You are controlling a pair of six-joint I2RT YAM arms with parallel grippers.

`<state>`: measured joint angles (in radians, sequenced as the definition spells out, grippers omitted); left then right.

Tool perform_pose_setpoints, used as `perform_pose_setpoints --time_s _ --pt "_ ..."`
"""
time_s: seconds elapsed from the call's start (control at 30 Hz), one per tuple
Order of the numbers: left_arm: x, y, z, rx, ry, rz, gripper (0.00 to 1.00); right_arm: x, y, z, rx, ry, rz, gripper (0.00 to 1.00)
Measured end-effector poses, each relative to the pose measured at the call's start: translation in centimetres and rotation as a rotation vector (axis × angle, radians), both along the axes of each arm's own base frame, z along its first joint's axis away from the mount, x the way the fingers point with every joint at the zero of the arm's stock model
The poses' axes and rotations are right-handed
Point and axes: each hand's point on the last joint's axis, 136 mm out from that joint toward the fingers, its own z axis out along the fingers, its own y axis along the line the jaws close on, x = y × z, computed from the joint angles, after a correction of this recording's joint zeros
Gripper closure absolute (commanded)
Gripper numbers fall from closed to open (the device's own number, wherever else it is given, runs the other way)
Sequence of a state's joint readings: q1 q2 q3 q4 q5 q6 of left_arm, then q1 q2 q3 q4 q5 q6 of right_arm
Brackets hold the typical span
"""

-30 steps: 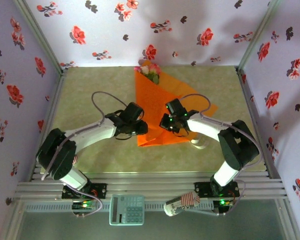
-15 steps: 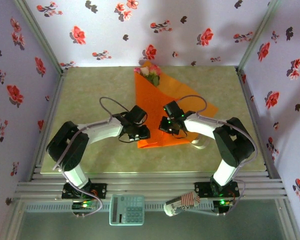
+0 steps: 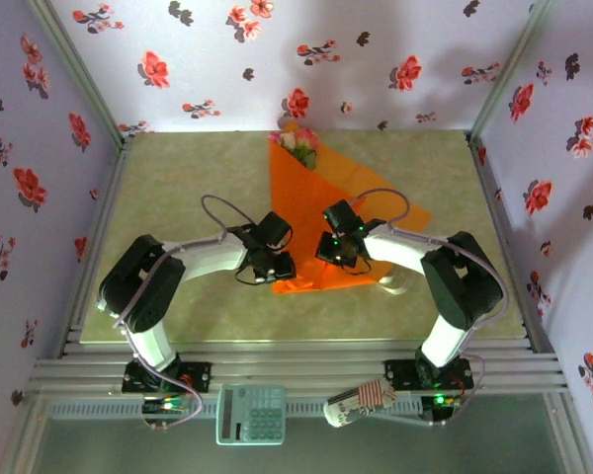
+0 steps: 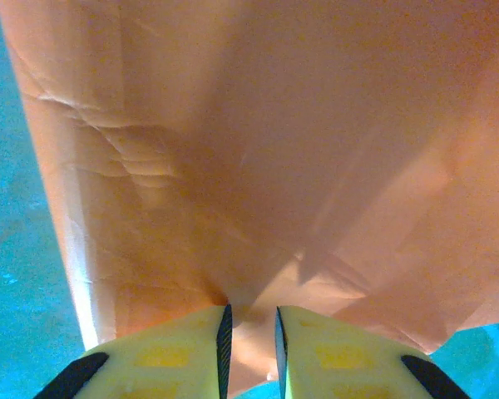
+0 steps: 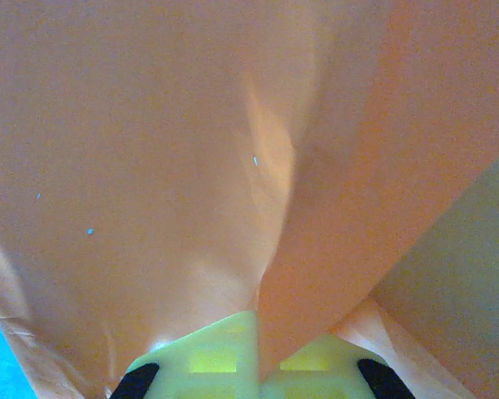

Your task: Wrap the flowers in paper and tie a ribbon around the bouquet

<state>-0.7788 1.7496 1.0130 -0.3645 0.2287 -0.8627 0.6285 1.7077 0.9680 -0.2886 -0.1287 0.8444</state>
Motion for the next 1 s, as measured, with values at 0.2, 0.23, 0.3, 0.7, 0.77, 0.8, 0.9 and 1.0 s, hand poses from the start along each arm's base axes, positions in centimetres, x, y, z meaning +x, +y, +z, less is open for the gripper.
perform_pose_setpoints --time_s 0.2,0.23,0.3,0.7,0.77,0.8,0.9,1.0 --pt "-0.2 1.1 0.3 0.049 -0.005 0.022 0.58 -0.1 0.0 -0.4 -0.006 0.009 0.001 1.00" --pt "-0.1 1.5 0.9 0.058 -0.020 0.032 0.56 -0.1 -0.1 -0.4 -0.007 0.009 0.003 1.00" --pt "0.3 2.0 2.7 0.048 -0.060 0.052 0.55 -0.1 -0.1 -0.5 -0.010 0.010 0.007 1.00" --pt "0.9 3.2 2.1 0.002 -0.065 0.096 0.56 0.0 -0.4 -1.1 -0.024 0.019 0.012 1.00" --pt "1.1 3.0 1.8 -0.007 -0.064 0.097 0.56 -0.1 -0.5 -1.3 -0.028 0.022 0.014 1.00" --pt "1.3 2.9 1.7 -0.014 -0.066 0.098 0.57 -0.1 -0.5 -1.5 -0.030 0.025 0.014 1.00" --pt "1.7 2.2 1.3 -0.041 -0.070 0.097 0.59 -0.1 -0.6 -1.5 -0.031 0.027 0.013 1.00" --pt "1.6 2.1 0.5 -0.060 -0.061 0.105 0.62 0.0 -0.6 -1.6 -0.031 0.027 0.011 1.00"
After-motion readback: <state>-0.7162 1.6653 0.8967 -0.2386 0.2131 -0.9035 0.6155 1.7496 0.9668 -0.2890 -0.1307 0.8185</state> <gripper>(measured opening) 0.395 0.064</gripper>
